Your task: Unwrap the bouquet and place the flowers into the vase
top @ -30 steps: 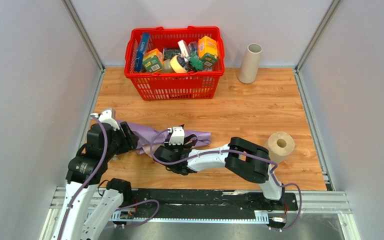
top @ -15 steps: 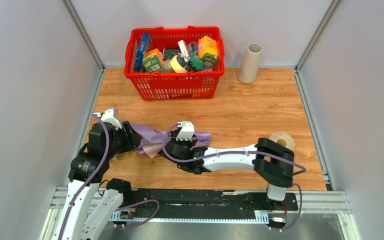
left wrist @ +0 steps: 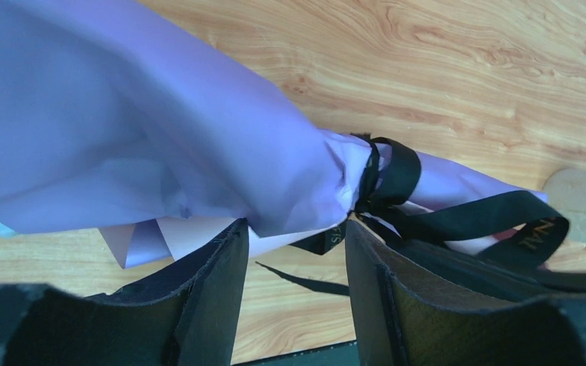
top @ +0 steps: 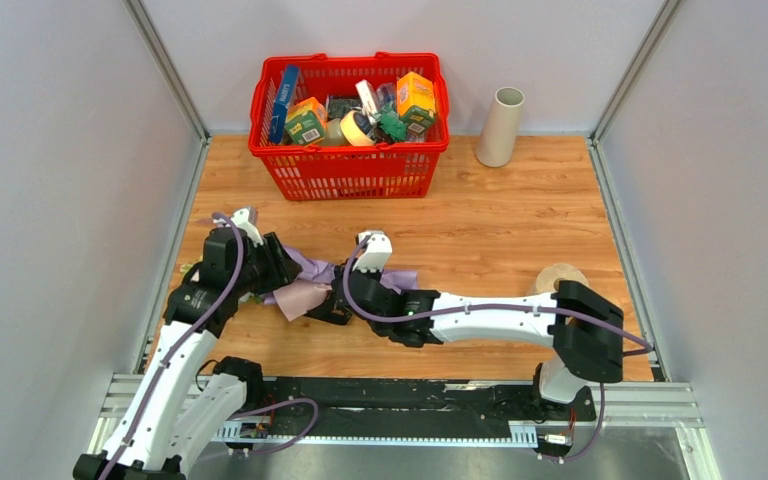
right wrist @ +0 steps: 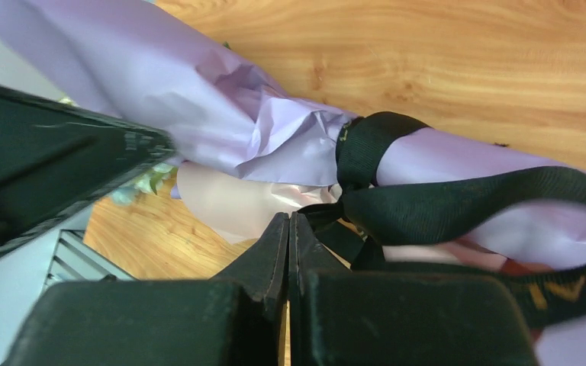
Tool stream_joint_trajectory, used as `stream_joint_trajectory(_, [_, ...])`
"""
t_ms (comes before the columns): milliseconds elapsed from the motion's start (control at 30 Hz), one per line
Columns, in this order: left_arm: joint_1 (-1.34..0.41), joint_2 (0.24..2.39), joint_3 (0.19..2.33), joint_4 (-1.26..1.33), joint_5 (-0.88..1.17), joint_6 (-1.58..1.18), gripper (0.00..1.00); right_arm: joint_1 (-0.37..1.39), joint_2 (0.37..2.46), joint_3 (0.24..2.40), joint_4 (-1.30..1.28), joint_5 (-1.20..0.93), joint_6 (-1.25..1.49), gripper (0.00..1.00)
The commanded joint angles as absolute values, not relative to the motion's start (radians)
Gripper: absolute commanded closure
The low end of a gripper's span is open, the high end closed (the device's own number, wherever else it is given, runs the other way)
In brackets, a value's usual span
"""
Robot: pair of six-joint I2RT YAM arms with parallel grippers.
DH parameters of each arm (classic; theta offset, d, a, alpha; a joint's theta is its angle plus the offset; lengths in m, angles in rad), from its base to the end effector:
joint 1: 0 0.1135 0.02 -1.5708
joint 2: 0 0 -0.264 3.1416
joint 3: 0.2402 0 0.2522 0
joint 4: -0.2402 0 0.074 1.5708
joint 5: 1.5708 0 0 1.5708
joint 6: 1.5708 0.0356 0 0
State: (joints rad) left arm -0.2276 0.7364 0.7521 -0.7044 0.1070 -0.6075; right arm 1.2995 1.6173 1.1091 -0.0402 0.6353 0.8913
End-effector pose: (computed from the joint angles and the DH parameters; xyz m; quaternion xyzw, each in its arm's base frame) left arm 0.1481 -0.0382 0.2851 -0.1481 0.8911 -0.2171 0.3700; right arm 0.1177 0.3441 0.2569 -0.0183 0.8423 0.2885 0.4549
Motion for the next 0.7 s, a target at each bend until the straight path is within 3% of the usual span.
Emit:
stream_joint_trajectory(0, [-0.226, 0.79, 0.703, -0.595, 0.121, -0.66, 0.43, 1.301, 1.54, 1.089, 0.038, 0.649, 0.868, 1.0])
stream_joint_trajectory(233, [-0.227, 0.885, 0.638, -0.526, 0.123, -0.687, 0.47, 1.298, 1.529, 1.048, 0.049, 0.627, 0.899, 1.0])
stream_joint_trajectory(667, [-0.227, 0.819, 0.448, -0.407, 0.121, -0.787, 0.48, 1.252, 1.476, 1.101, 0.051, 0.63, 0.937, 1.0])
